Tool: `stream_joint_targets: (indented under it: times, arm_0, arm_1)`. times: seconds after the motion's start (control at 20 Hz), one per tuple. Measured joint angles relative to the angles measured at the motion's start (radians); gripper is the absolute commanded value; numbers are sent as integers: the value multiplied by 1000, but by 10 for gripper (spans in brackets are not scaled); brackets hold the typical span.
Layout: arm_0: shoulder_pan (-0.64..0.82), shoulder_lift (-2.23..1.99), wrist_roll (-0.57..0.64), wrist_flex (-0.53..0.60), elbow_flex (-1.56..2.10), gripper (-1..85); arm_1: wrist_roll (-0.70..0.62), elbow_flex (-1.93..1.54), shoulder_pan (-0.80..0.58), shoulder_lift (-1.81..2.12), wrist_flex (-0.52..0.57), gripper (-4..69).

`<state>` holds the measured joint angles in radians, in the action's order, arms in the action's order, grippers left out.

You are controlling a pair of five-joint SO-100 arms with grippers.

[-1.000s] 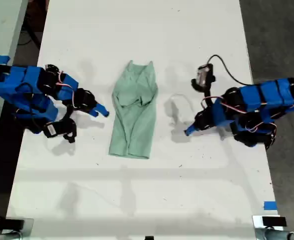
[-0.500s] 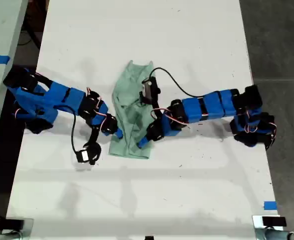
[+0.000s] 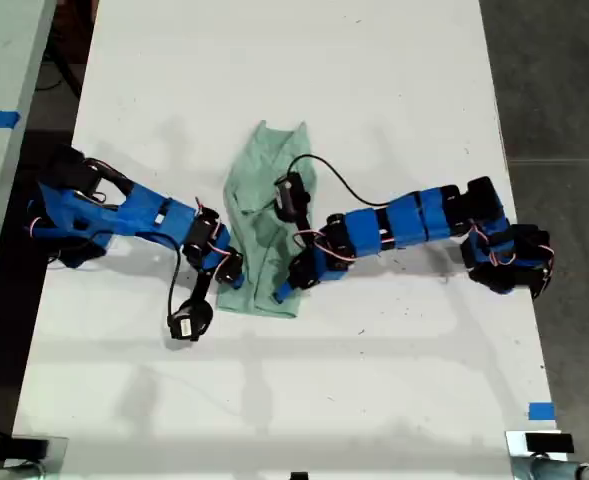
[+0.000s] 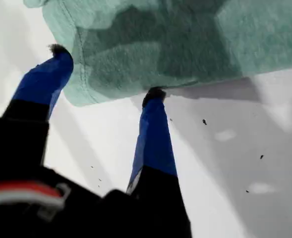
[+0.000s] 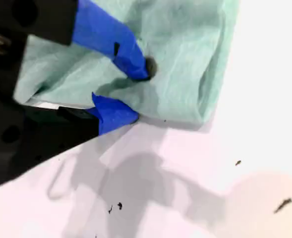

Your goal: Fold t shirt

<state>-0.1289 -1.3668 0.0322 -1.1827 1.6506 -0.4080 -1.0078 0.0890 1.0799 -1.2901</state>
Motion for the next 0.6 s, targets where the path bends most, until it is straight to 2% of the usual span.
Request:
stream_joint_targets:
  times: [0.2,0.25,0.3,0.6]
  arm_0:
    - [-29,41,49,-14,-87,-3]
    - [-37,41,54,-14,-98,-3]
    - [-44,41,57,-15,-109,-3]
    - [-69,41,60,-52,-186,-3]
  arm_1:
    - [0,0,-6,-41,15,282]
    - [0,2,-6,-52,25,210]
    - [0,2,-6,-63,35,3]
    - [2,23,14,-78,75,4]
